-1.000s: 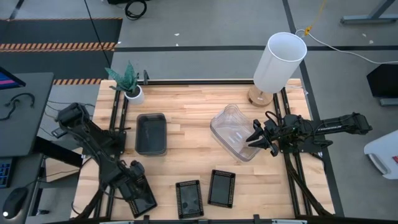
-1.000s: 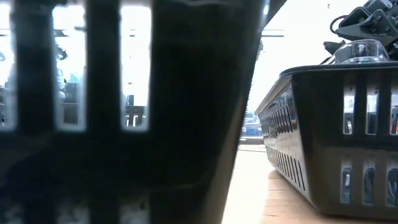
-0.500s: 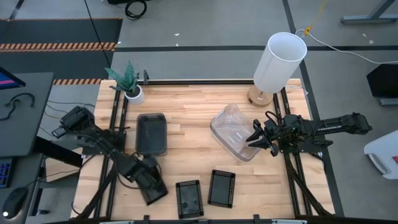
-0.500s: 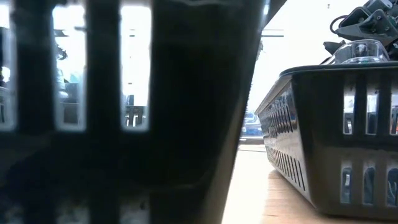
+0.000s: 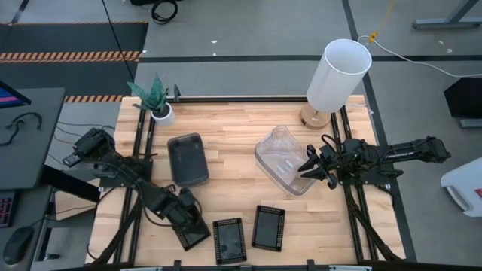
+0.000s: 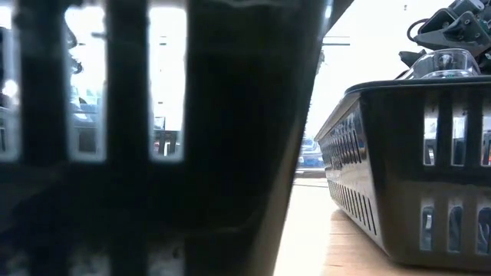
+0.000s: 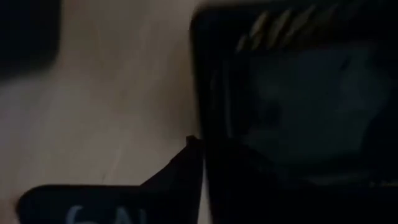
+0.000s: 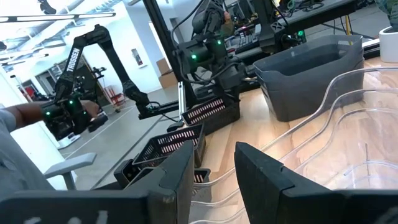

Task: Stack baskets by color
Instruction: Adjust the black bin on the table, then stack the middle black bin on top of the left black bin, then stack the right black bin on top of the left black bin

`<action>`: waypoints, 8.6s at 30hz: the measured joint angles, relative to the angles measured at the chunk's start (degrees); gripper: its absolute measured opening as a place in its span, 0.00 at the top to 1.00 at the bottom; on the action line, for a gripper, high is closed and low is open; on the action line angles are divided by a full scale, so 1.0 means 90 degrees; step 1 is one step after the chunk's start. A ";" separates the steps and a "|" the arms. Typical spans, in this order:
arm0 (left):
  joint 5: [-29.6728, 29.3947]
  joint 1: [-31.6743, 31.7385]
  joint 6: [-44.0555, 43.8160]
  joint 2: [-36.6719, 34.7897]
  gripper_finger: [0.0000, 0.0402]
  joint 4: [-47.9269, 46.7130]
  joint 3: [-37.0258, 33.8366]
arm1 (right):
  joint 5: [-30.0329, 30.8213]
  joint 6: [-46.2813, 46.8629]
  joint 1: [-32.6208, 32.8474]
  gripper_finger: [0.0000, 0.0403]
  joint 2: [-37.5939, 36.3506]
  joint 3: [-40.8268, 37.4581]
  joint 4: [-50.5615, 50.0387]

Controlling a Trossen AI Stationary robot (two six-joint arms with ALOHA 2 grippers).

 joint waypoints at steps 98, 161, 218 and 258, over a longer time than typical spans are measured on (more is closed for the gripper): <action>-0.0991 0.0064 -0.0330 -0.0397 0.99 -0.3711 0.2994 | -0.0002 0.0000 0.0000 0.70 0.0163 -0.0002 0.0102; -0.1454 0.2173 0.5697 0.2771 0.65 0.5828 0.2814 | -0.0002 -0.0001 0.0000 0.70 0.0163 -0.0002 0.0130; -0.0569 0.1038 0.2093 0.0611 0.99 -0.1682 0.4294 | -0.0001 0.0000 0.0000 0.70 0.0162 -0.0001 0.0158; -0.1461 -0.1088 -0.1956 0.0497 0.85 -0.2040 0.2065 | 0.0000 0.0000 -0.0002 0.70 0.0163 -0.0002 0.0153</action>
